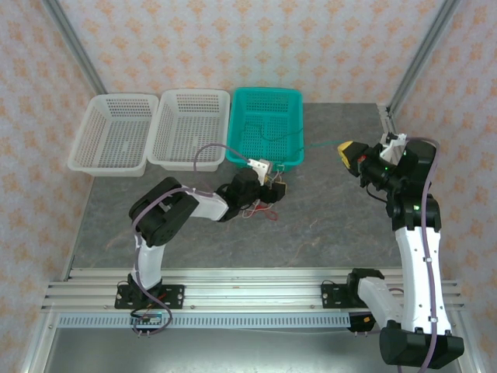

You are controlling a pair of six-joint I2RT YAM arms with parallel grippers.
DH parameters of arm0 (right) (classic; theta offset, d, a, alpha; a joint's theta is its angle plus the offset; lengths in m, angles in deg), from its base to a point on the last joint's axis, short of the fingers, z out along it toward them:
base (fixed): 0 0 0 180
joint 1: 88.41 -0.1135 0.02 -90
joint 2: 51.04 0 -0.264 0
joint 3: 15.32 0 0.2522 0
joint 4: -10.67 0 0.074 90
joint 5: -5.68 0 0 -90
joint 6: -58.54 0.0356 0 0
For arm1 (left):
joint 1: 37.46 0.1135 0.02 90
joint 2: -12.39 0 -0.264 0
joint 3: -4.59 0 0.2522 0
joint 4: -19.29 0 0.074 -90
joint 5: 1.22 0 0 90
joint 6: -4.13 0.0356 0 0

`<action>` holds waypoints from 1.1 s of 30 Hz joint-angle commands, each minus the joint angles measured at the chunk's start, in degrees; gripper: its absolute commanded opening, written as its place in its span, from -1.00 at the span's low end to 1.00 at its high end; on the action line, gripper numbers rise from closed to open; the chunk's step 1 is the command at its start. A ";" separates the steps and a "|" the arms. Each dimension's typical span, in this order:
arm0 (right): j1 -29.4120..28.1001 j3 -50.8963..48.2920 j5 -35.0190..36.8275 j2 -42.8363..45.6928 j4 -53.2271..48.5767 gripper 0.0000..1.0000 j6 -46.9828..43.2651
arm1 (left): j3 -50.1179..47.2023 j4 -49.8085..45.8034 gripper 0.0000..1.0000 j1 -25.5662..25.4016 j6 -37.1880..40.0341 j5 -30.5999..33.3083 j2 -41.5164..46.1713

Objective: Untangle the cables

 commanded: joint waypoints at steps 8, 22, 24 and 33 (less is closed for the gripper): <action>0.09 3.60 3.11 0.54 -3.93 -1.00 -0.72 | 0.63 -2.08 -1.00 -0.67 -3.15 5.36 2.65; 4.06 9.08 17.37 -4.04 2.72 -1.00 8.57 | -25.61 -10.46 -1.00 5.72 -10.67 14.82 26.23; 4.11 9.30 17.30 -4.98 4.12 -1.00 9.28 | -26.84 -9.47 -1.00 7.97 -12.84 12.71 26.73; 5.67 18.34 18.13 -6.84 -1.11 -1.00 1.29 | -27.16 -8.27 -1.00 10.56 -14.12 9.85 25.50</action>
